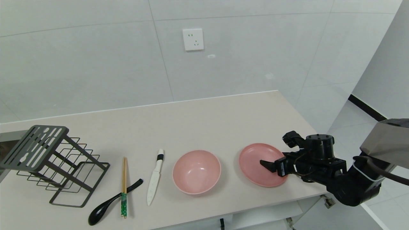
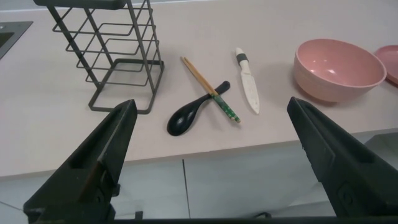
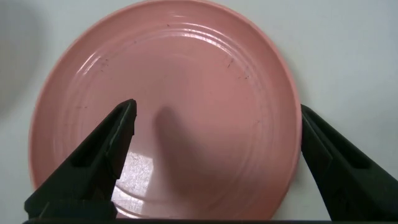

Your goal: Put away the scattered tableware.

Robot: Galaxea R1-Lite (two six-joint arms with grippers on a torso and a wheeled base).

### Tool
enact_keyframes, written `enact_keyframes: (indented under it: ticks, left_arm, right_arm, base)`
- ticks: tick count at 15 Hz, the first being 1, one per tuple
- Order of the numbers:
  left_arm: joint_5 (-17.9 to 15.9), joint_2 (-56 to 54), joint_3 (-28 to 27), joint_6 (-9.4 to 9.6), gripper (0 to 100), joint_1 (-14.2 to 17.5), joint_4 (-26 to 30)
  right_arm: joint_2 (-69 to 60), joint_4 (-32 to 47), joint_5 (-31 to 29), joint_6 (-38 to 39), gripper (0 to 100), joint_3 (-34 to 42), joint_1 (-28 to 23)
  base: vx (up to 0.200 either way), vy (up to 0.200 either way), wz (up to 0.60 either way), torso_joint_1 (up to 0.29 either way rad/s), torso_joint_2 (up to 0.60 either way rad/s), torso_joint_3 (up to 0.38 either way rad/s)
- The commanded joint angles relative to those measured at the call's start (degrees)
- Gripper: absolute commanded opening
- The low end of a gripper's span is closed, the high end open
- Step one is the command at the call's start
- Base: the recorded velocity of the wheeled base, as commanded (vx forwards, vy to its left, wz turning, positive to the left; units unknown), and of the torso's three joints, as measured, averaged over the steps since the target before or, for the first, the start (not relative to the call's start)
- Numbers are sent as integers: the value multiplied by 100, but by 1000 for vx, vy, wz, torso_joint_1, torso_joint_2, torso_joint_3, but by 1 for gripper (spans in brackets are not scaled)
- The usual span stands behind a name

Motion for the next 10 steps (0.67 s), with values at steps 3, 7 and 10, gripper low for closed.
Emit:
enact_keyframes:
  ticks: [3,7,10]
  left_arm:
    - [2,7,1,-4,100,-3,-2]
    - [2,7,1,-4,100,-3,-2]
    - [2,7,1,-4,100,-3,-2]
  right_arm:
    - [260,0,-1,-28,100,16,-99]
    - [277,0,-1,-37,0,34,-99]
    - [260,9,-62,-19,0,166,-117]
  base:
    - [0,0,0,0,0,0]
    - [0,0,0,0,0,0]
    - [0,0,0,0,0,0]
